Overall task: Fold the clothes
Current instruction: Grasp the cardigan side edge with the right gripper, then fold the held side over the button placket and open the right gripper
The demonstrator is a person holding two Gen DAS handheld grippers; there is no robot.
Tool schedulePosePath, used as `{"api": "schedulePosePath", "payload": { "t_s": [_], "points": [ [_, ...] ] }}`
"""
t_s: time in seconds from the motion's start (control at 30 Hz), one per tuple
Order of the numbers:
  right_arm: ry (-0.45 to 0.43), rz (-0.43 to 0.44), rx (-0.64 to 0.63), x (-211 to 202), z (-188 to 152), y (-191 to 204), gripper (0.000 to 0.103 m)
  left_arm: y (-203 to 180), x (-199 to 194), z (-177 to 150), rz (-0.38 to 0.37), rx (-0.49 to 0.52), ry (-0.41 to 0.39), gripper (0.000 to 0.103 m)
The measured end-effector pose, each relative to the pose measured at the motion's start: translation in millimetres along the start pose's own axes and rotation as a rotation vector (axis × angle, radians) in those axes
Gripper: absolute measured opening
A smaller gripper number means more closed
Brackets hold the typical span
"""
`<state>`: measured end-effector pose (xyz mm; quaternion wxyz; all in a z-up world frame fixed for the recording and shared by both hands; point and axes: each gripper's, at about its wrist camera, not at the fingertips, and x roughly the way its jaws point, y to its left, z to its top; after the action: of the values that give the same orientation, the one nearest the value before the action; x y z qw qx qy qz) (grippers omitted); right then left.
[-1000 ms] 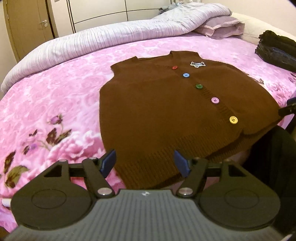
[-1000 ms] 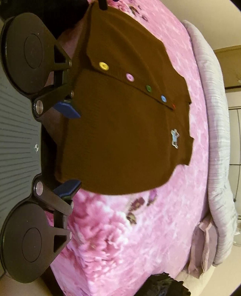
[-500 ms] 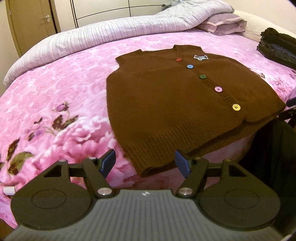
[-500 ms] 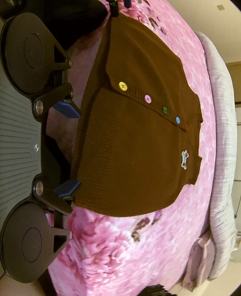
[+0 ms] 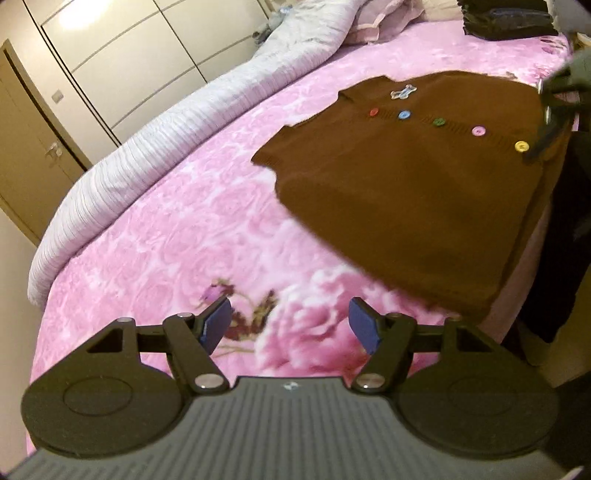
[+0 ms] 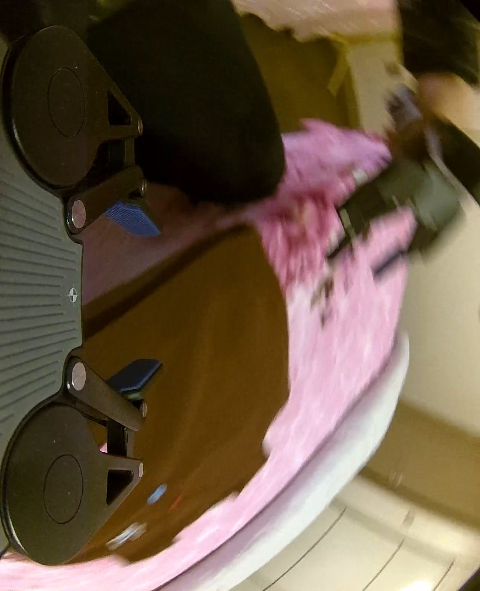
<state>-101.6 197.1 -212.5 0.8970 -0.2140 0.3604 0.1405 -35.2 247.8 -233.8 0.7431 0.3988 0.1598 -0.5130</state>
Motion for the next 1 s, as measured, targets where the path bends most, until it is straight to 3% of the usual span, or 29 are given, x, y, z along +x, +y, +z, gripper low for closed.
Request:
{"api": "schedulePosePath", "payload": {
  "t_s": [0.13, 0.27, 0.3, 0.37, 0.4, 0.47, 0.63, 0.8, 0.9, 0.93, 0.97, 1.0],
  "points": [
    [-0.014, 0.051, -0.116, 40.0, 24.1, 25.2, 0.077, 3.3, 3.3, -5.1, -0.012, 0.024, -0.015, 0.066],
    [0.002, -0.005, -0.229, 77.8, 40.9, 43.5, 0.076, -7.2, 11.2, -13.4, -0.018, 0.184, -0.057, 0.067],
    [0.014, -0.029, -0.269, 85.4, 41.4, 47.3, 0.073, -8.5, 15.1, -13.7, -0.02, 0.212, -0.058, 0.067],
    [0.023, -0.065, -0.35, 91.8, 38.6, 53.0, 0.044, -8.3, 24.0, -14.9, -0.033, 0.262, -0.059, 0.067],
    [0.017, -0.065, -0.33, 87.2, 40.3, 48.6, 0.025, -7.8, 28.1, -14.5, -0.04, 0.287, -0.065, 0.067],
    [0.003, -0.065, -0.289, 77.9, 43.8, 39.8, 0.009, -5.0, 35.5, -9.6, -0.06, 0.34, -0.107, 0.068],
    [-0.111, -0.07, -0.026, 19.1, 53.1, -11.7, 0.007, -1.9, 70.6, 16.8, -0.068, 0.499, -0.2, 0.075],
    [-0.135, -0.108, 0.09, -9.6, 49.5, -46.5, 0.006, -6.3, 129.7, 47.4, -0.055, 0.69, -0.25, 0.074],
    [-0.143, -0.1, 0.117, -9.8, 46.6, -51.4, 0.006, -12.6, 157.3, 56.2, -0.049, 0.811, -0.282, 0.062],
    [-0.144, -0.095, 0.12, -8.7, 45.9, -52.1, 0.006, -13.8, 165.4, 59.5, -0.05, 0.841, -0.285, 0.05],
    [-0.149, -0.085, 0.126, -6.6, 44.6, -51.6, 0.006, -14.0, 170.5, 63.4, -0.061, 0.851, -0.274, 0.026],
    [-0.154, -0.075, 0.132, -4.5, 43.2, -51.2, 0.006, -12.9, 174.3, 70.2, -0.08, 0.839, -0.245, 0.011]
  ]
}}
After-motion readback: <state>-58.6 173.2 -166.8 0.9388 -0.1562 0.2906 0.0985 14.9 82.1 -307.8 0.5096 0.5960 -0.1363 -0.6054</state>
